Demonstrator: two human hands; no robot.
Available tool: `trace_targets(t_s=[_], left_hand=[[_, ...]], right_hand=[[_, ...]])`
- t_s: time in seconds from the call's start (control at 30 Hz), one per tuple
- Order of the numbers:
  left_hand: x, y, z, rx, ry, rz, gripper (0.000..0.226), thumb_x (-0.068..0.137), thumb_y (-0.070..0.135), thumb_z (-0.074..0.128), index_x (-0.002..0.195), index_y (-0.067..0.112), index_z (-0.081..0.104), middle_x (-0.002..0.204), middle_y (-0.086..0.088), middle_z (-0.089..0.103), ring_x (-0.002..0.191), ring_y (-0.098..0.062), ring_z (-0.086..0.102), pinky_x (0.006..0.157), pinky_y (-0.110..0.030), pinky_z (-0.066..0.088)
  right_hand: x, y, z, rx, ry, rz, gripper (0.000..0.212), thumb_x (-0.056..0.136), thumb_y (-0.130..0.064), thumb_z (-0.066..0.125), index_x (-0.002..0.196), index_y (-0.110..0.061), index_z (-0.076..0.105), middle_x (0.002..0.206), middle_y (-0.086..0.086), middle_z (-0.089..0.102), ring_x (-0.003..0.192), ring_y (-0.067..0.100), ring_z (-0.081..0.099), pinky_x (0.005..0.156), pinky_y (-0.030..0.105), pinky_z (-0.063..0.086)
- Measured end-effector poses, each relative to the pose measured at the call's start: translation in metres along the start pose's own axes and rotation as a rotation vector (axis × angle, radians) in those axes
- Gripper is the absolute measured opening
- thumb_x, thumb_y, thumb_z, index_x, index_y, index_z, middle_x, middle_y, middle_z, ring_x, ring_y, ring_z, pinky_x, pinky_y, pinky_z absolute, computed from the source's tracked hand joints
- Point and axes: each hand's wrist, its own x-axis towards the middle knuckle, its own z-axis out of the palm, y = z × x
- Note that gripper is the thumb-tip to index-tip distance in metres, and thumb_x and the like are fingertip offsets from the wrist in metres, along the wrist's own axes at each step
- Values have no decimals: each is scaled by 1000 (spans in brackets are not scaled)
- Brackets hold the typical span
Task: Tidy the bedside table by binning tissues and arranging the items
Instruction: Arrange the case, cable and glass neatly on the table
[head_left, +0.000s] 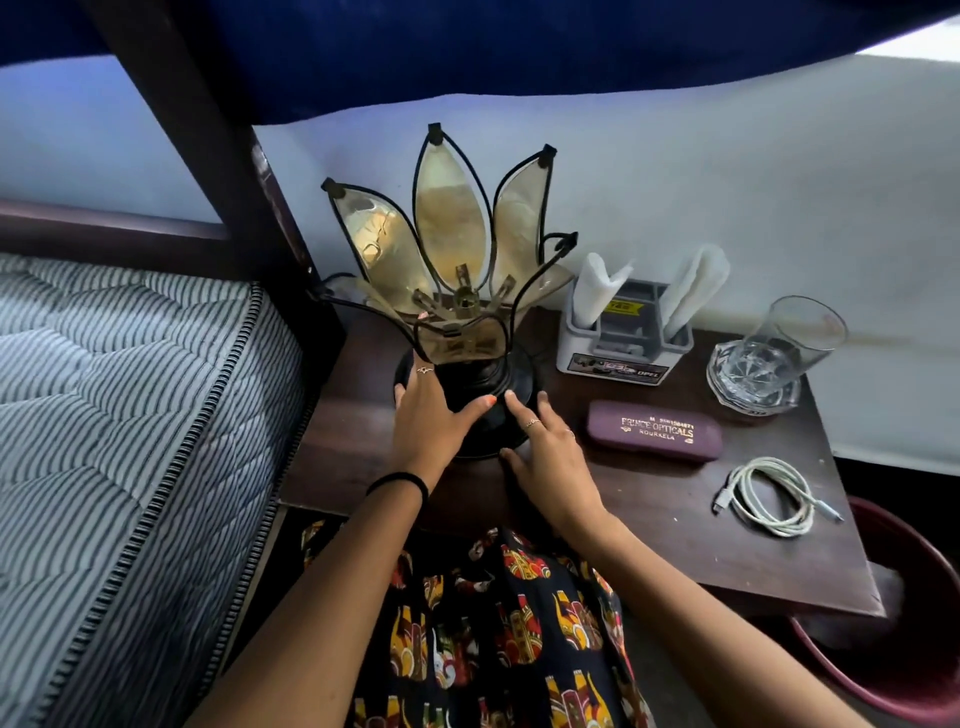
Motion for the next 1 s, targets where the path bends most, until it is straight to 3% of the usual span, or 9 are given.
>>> trace_targets(t_s=[0.27,0.37,0.5,0.77,0.9,1.0], left_hand=[[23,-16,-19,133,-6,58,64,80,42,71,127,8,46,128,-9,54,124,-29,48,102,-45,39],[36,-22,-26,170,-12,79,62,78,45,71,122,8,48,123,-8,56,119,-29,51,92,-42,42],[52,-32,-33,190,-21,107,64,75,46,74,121,11,48,121,-7,58,117,-29,54,90,-44,44],[71,-42,-40,215,-57,138,64,74,44,75,121,9,49,120,-12,59,115,-35,55,89,-46,46],[67,-41,-41,169,-95,156,74,76,38,76,134,16,36,130,-10,55,122,-34,52,97,-47,45],[58,-36,-49,174,-186,141,96,75,35,77,146,28,13,150,-7,36,135,-35,37,106,-53,37]], right_hand=[[17,-19,10,-58,44,-26,66,89,-24,62,147,-31,29,152,18,27,138,34,28,109,39,32],[24,-27,14,-79,59,-28,66,89,-27,62,146,-32,29,149,14,29,132,35,31,101,44,41],[34,-36,21,-118,87,-34,68,86,-30,65,145,-31,31,138,12,35,122,35,38,87,46,51],[44,-47,31,-126,122,-7,66,86,-30,65,144,-27,33,125,11,39,115,34,42,82,45,52],[40,-50,27,-133,81,-6,65,89,-29,61,145,-28,29,129,10,37,116,33,42,87,45,51],[38,-52,13,-137,18,-1,65,89,-29,60,146,-30,28,133,11,36,120,33,41,93,47,47]])
